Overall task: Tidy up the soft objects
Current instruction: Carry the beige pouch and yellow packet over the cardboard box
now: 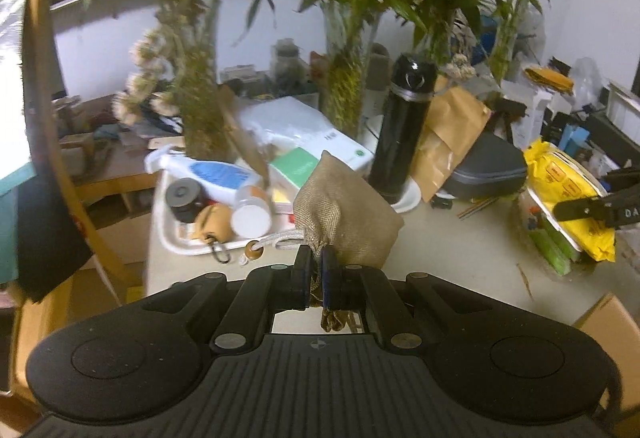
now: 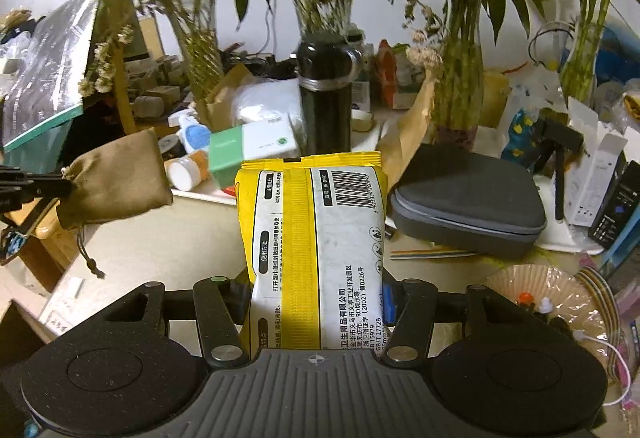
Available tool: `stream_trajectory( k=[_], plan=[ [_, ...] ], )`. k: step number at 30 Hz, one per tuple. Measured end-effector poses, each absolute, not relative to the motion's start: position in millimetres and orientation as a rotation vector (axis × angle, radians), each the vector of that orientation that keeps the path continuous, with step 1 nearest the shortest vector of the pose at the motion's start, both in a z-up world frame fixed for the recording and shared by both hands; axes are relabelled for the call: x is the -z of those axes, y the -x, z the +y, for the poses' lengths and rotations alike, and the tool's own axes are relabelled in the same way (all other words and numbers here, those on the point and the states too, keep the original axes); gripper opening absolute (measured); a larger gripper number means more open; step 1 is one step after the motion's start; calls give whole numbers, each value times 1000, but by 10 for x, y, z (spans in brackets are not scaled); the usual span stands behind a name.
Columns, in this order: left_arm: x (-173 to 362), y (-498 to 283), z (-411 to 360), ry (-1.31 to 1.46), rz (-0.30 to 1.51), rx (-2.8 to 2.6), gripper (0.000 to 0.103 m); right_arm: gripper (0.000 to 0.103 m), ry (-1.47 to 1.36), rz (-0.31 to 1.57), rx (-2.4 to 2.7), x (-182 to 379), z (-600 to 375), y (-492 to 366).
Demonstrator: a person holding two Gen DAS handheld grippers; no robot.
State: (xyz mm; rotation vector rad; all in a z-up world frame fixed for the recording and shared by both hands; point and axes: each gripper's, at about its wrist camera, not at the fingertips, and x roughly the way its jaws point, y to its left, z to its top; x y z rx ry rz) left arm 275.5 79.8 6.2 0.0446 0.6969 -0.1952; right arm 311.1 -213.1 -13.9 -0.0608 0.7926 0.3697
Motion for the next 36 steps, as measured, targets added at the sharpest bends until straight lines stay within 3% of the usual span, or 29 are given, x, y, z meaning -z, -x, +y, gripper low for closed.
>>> stream_trajectory(
  k=[22,30,36],
  plan=[
    [-850,-1498,710,16,562,309,6,59,105,735,-484,-530,-1933,-2120],
    [-808,-1130,571,32,558,402,6,59,96,720,-475,-589,-2006,-1904],
    [-440,-1037,484,60,651,496,6,59,94,720,-464,-613,-2056,-1769]
  ],
)
